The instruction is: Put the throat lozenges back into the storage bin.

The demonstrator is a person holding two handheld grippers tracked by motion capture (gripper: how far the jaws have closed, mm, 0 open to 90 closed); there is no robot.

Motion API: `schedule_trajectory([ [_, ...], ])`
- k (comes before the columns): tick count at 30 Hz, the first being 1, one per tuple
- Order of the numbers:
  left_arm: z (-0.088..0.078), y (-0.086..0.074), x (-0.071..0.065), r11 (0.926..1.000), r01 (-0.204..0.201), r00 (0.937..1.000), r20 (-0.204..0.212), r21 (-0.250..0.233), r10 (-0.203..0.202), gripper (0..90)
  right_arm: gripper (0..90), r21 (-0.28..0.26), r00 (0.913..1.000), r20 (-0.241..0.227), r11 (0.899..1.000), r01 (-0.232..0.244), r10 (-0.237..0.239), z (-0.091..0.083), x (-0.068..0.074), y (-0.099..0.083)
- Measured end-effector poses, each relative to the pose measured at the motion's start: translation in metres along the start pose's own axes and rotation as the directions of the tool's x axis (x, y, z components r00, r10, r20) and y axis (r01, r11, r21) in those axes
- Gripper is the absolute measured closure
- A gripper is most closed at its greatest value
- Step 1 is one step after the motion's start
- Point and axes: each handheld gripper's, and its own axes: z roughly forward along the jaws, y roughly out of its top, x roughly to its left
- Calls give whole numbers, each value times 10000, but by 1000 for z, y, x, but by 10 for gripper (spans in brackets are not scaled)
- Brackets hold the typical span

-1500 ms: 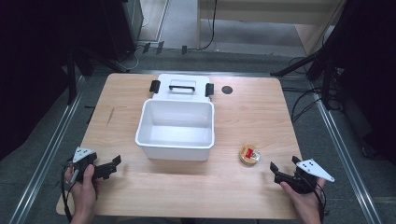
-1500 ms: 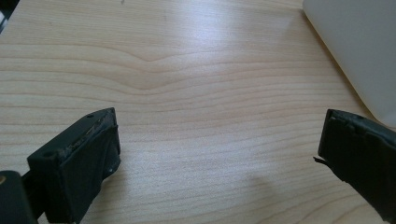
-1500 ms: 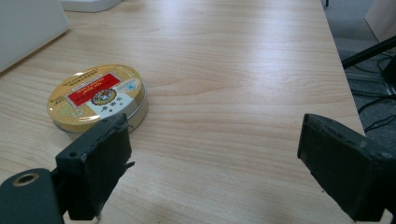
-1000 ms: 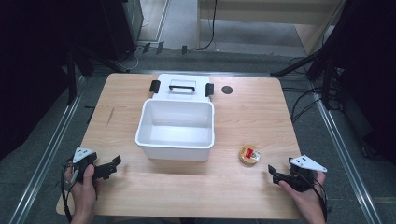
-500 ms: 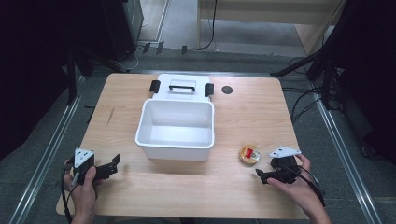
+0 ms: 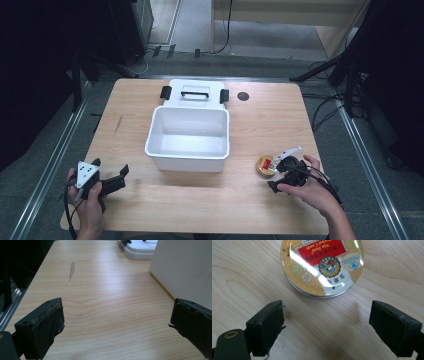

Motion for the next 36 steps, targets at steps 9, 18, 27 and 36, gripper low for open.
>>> schedule_trajectory([
  [9, -2, -1, 2, 9997, 153, 9999, -27, -175, -154, 0, 129, 628, 10000, 32, 9980, 43, -45, 1, -1, 15],
  [18, -1, 0, 0, 9995, 85, 9999, -74, -295, -88, 0, 129, 1321, 9999, 24, 9911, 157, -162, 5, -3, 28],
  [27, 0, 0, 0, 9998, -25, 10000, 23, -207, 25, 0, 130, 1757, 9985, -3, 9830, 542, -550, 5, 0, 47],
  [36, 2, 1, -1, 10000, -85, 9999, 56, -39, 85, 0, 130, 2083, 9979, -51, 9760, 642, -646, 6, 3, 64],
])
